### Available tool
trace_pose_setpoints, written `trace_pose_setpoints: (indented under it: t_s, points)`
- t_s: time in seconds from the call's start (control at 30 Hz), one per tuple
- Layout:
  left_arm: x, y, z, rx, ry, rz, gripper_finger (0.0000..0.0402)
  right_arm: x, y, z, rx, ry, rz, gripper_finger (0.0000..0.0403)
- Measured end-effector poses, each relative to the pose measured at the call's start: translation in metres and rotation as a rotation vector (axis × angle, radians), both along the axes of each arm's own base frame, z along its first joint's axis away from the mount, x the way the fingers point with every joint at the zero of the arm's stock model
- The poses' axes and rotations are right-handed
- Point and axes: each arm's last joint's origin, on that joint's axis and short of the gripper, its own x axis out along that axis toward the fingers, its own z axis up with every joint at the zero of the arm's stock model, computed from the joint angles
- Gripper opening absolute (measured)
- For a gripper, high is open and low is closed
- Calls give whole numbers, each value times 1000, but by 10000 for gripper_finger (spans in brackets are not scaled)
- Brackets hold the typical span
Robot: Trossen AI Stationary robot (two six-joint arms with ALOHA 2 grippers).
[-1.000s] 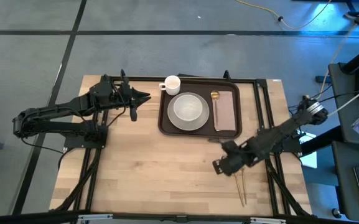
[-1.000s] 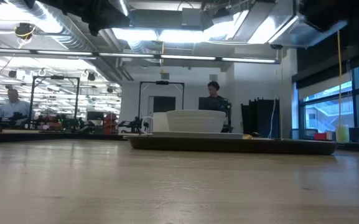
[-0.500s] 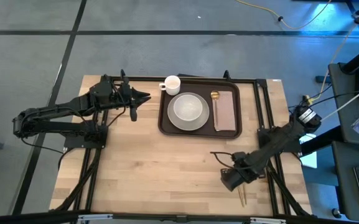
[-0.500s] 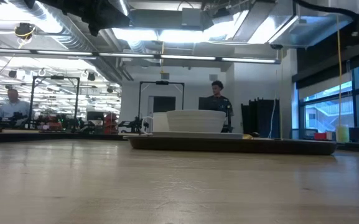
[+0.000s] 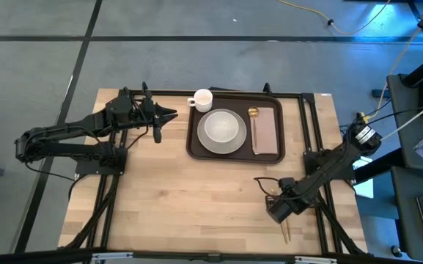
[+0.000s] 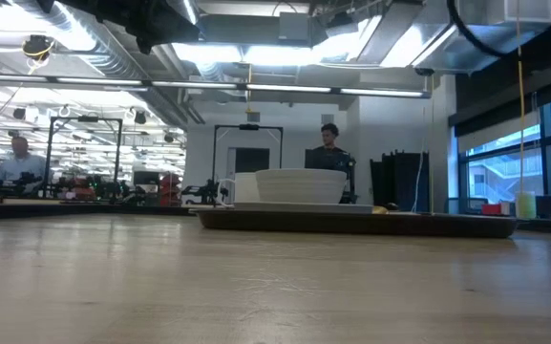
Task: Set up tray
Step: Put the gold fork to the right of the gold spoon on the brown napkin on the black serving tray
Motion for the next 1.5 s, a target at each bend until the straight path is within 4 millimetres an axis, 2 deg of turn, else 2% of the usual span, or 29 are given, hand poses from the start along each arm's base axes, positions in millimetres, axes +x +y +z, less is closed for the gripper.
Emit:
trace_pose_setpoints:
  t_s: [0.27,0.47,0.87,1.0,1.13,1.33,1.5]
  points:
    - [0,0,0,0,1,0,59,-11,-10,-32,13,-14,-25,153]
    - [0,0,0,0,1,0,59,-13,-12,-35,20,-20,-24,125]
    - [0,0,0,24,11,4,59,-13,-12,-36,24,-17,0,12]
    - [0,0,0,25,11,4,59,-12,-11,-34,21,-15,1,8]
    - [0,0,0,25,11,4,59,-7,-7,-23,34,-40,2,5]
    - [0,0,0,26,11,3,59,3,-4,15,31,-230,-11,3]
    - [0,0,1,28,4,3,59,15,-22,54,-97,-406,-39,2]
